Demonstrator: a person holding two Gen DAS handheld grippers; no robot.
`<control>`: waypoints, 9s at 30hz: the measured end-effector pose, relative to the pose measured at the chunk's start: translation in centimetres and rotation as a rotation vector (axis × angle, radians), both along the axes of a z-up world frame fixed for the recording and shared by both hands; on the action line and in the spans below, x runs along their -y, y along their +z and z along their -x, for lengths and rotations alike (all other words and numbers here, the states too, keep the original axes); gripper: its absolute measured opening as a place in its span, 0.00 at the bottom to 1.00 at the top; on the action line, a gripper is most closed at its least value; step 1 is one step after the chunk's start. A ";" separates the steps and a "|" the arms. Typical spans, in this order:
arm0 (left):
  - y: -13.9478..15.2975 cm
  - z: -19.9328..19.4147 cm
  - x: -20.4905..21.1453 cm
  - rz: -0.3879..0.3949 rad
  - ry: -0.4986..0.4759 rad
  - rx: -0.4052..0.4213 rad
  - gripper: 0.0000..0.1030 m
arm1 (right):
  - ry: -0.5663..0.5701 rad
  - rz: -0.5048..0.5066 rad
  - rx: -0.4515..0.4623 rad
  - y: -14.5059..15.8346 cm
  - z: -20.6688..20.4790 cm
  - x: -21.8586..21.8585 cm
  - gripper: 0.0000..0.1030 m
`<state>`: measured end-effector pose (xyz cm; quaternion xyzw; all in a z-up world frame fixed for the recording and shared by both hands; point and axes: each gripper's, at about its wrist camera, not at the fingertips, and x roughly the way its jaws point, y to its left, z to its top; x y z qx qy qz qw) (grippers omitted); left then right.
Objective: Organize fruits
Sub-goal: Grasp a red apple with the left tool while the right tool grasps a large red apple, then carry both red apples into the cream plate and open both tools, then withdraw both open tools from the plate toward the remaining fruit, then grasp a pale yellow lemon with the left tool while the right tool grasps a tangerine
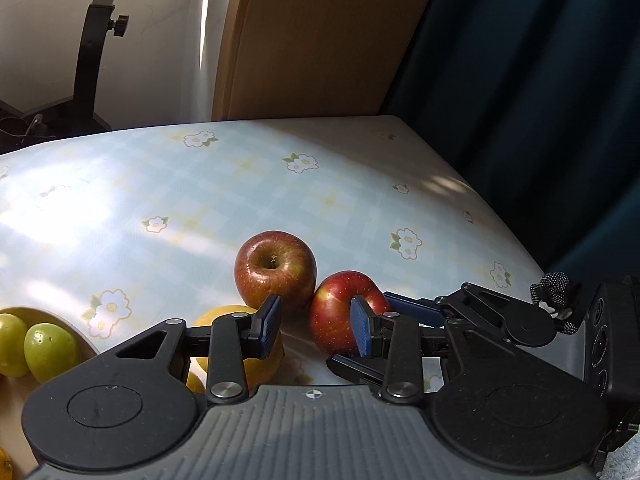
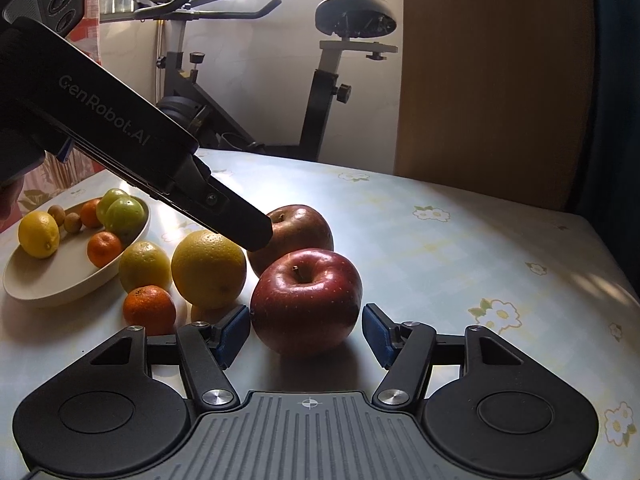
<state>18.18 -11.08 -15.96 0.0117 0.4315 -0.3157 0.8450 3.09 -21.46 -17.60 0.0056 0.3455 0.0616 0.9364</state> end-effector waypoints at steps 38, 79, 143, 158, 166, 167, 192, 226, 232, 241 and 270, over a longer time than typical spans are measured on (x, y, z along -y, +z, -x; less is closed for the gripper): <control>-1.5 -1.9 1.1 0.059 -0.057 -0.152 0.36 | -0.003 -0.087 -0.030 -1.1 -0.3 1.7 0.55; 2.0 0.3 -21.8 0.056 0.242 -0.108 0.35 | 0.453 -0.093 -0.127 2.5 -11.0 -21.1 0.55; 0.6 0.7 -22.9 -0.066 0.310 -0.056 0.35 | 0.464 -0.027 -0.081 2.9 -9.1 -19.4 0.46; 2.2 1.7 -21.6 -0.068 0.362 0.039 0.35 | 0.192 -0.065 0.053 4.0 -5.1 -10.0 0.46; 3.5 2.6 -17.7 -0.031 0.329 0.133 0.35 | 0.068 -0.071 0.065 3.0 -3.1 -5.8 0.46; 3.5 2.7 -17.1 -0.028 0.322 0.140 0.35 | 0.060 -0.072 0.063 2.9 -2.9 -5.4 0.46; 0.8 6.7 -12.1 -0.027 0.336 0.124 0.35 | 0.139 -0.112 0.036 0.2 0.4 -6.7 0.46; 0.0 7.5 -12.0 -0.024 0.324 0.097 0.35 | -0.013 -0.176 0.020 -0.5 0.7 -2.2 0.35; -0.4 7.1 -10.7 -0.054 0.253 0.095 0.35 | -0.073 -0.225 0.022 -1.1 0.6 -0.7 0.35; -0.8 5.5 -9.3 -0.094 0.194 0.106 0.35 | -0.013 -0.159 0.035 -1.1 0.9 -2.6 0.35; -3.1 2.0 -5.7 -0.220 0.084 0.106 0.45 | 0.000 -0.166 0.021 -1.2 0.8 -2.4 0.35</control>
